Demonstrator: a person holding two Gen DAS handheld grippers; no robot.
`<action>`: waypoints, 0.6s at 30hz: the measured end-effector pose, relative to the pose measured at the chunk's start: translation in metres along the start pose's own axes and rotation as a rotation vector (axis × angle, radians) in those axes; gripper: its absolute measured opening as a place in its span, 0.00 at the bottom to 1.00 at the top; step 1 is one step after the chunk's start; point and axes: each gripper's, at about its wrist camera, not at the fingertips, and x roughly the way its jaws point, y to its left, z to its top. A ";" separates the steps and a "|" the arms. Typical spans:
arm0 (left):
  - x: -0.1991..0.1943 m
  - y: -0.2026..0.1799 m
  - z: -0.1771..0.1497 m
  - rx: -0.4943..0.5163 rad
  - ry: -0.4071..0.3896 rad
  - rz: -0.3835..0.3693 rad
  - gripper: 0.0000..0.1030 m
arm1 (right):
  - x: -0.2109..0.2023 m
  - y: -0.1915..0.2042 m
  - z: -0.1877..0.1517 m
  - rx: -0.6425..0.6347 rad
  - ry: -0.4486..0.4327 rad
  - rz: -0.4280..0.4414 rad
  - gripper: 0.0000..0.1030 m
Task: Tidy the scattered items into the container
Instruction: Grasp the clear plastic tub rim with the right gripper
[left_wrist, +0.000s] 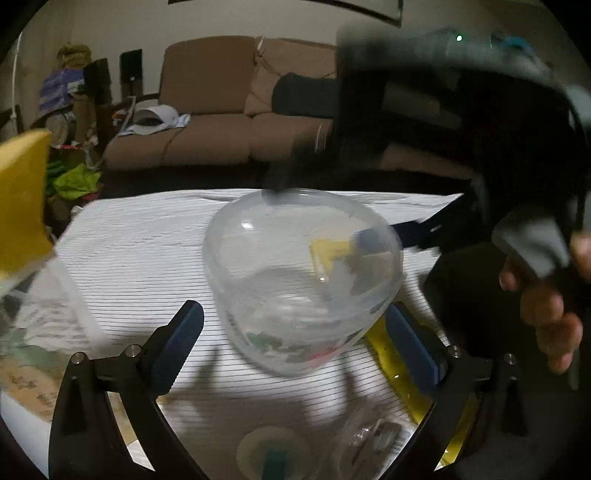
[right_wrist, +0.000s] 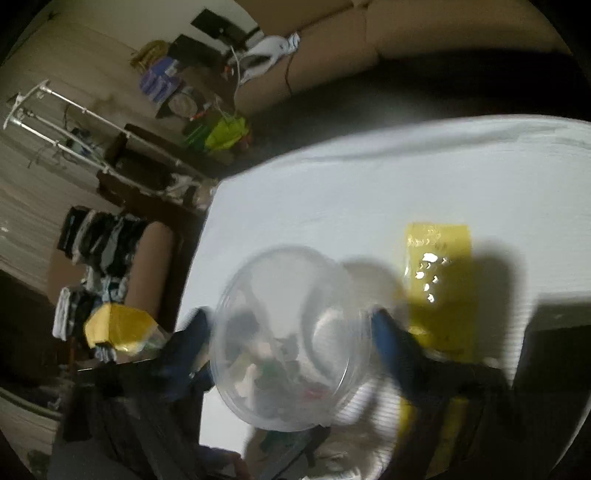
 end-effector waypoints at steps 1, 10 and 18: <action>0.001 0.000 -0.002 -0.007 0.006 -0.002 0.89 | 0.002 -0.001 -0.002 -0.013 0.006 -0.010 0.65; -0.010 -0.004 -0.001 -0.010 0.032 0.009 0.88 | -0.007 -0.003 -0.009 -0.026 0.003 -0.013 0.59; -0.043 -0.013 0.005 0.008 0.013 0.005 0.88 | -0.032 0.016 -0.022 -0.039 -0.010 0.021 0.59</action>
